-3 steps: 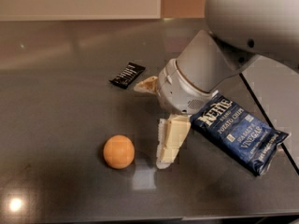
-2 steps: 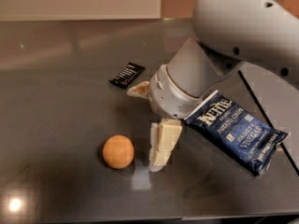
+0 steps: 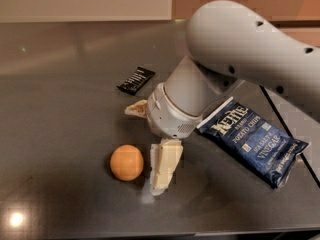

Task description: Pick orange

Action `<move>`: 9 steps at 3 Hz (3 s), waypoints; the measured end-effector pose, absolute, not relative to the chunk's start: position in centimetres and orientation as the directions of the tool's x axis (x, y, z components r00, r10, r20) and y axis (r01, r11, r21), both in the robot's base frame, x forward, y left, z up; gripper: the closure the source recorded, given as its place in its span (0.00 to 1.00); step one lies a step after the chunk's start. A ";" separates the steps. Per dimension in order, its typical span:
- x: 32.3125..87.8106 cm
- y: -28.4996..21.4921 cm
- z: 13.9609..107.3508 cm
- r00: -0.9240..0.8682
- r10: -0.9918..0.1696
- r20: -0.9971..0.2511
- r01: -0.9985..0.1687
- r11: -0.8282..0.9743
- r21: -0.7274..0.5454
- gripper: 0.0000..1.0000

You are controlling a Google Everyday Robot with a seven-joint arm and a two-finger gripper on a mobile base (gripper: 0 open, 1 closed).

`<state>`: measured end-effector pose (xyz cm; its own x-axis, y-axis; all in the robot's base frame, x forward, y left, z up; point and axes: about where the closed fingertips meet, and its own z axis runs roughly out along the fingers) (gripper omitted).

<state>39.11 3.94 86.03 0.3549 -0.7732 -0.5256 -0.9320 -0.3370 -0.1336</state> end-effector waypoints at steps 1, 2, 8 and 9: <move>38.4 4.7 85.2 0.368 -0.769 -0.523 -0.925 -0.358 -0.125 0.00; 38.0 5.3 84.9 0.370 -0.770 -0.519 -0.924 -0.364 -0.119 0.16; 39.8 3.3 97.7 0.349 -0.732 -0.585 -0.936 -0.298 -0.186 1.00; 39.8 3.3 97.7 0.350 -0.732 -0.585 -0.936 -0.298 -0.186 1.00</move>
Offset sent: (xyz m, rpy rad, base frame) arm -0.0146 0.0187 -0.0178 -0.0195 0.0232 0.0288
